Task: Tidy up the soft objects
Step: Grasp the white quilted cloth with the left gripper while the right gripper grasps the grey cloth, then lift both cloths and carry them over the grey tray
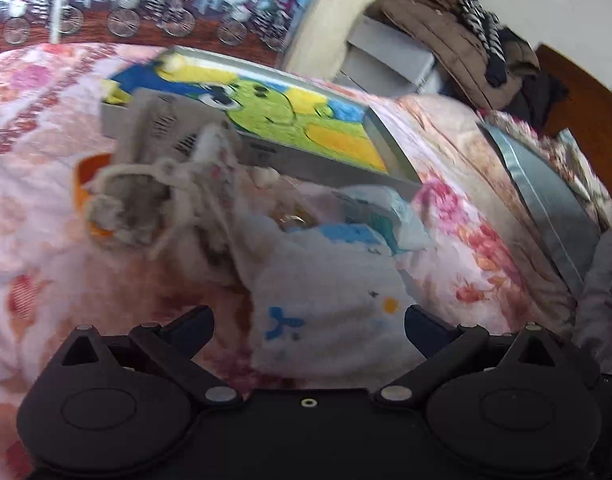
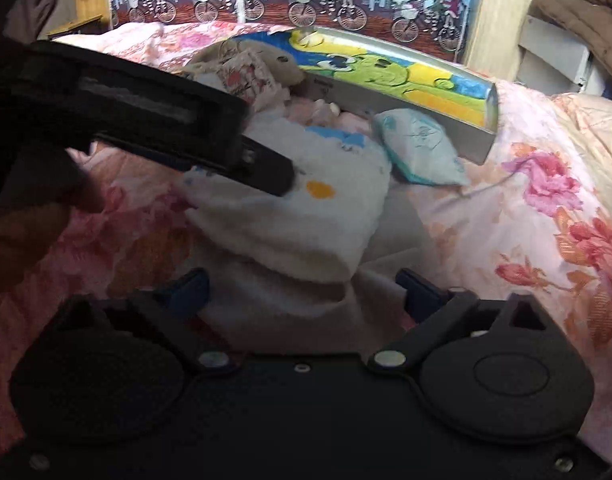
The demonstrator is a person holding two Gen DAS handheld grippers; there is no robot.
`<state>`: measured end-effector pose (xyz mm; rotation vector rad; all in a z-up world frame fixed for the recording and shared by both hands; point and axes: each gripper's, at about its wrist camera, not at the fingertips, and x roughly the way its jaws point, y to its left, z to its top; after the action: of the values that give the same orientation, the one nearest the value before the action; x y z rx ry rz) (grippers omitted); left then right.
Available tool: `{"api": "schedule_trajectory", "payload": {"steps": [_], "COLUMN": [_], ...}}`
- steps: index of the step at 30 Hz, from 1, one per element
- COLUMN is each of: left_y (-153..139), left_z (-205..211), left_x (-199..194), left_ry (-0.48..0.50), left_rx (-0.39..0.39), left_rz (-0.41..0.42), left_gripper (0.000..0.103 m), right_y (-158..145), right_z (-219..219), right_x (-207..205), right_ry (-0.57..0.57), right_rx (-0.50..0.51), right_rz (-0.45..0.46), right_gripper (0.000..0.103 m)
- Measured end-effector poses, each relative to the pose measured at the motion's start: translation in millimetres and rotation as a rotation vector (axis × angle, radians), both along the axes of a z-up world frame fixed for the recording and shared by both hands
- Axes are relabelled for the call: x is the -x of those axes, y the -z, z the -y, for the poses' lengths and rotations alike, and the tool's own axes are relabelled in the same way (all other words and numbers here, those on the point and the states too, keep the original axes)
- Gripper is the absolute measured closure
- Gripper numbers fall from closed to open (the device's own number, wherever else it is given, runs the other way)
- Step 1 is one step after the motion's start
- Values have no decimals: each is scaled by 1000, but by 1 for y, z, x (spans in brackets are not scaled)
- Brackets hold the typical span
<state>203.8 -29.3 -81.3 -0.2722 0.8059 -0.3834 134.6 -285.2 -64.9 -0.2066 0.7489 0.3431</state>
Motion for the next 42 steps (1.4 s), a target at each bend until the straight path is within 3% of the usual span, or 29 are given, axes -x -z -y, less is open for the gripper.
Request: {"api": "schedule_trajectory", "payload": {"steps": [2, 4, 8, 10, 13, 17, 21, 25, 33, 39, 42], "left_y": [7, 10, 14, 14, 16, 13, 1, -12, -42, -56, -66], "left_z": [7, 12, 15, 18, 20, 21, 16, 10, 11, 23, 24], "left_x": [-8, -11, -13, -12, -8, -2, 13, 34, 90, 110, 108], "left_ry": [30, 41, 85, 100, 126, 119, 104, 91, 17, -4, -28], "left_rx": [-13, -32, -40, -43, -33, -38, -46, -113, -300, -371, -365], "left_rz": [-10, -7, -20, -17, -26, -8, 37, 100, 285, 379, 416], "left_gripper": [13, 32, 55, 73, 87, 91, 92, 92, 93, 93, 93], "right_y": [3, 4, 6, 6, 4, 0, -6, -13, -32, -52, -64], "right_z": [-3, -3, 1, 5, 10, 12, 9, 4, 0, 5, 11], "right_x": [-3, -5, -12, -14, -16, -12, -5, 2, 16, 18, 5], "right_ry": [-2, -4, 0, 2, 12, -2, -35, -62, -62, -22, 20], "right_rx": [-12, -24, -48, -57, -79, -85, -41, 31, 154, 103, 59], "right_rz": [-15, -18, -45, -55, -61, -57, -37, 21, 228, 362, 431], "right_gripper": [21, 26, 36, 42, 56, 82, 94, 97, 100, 100, 100]}}
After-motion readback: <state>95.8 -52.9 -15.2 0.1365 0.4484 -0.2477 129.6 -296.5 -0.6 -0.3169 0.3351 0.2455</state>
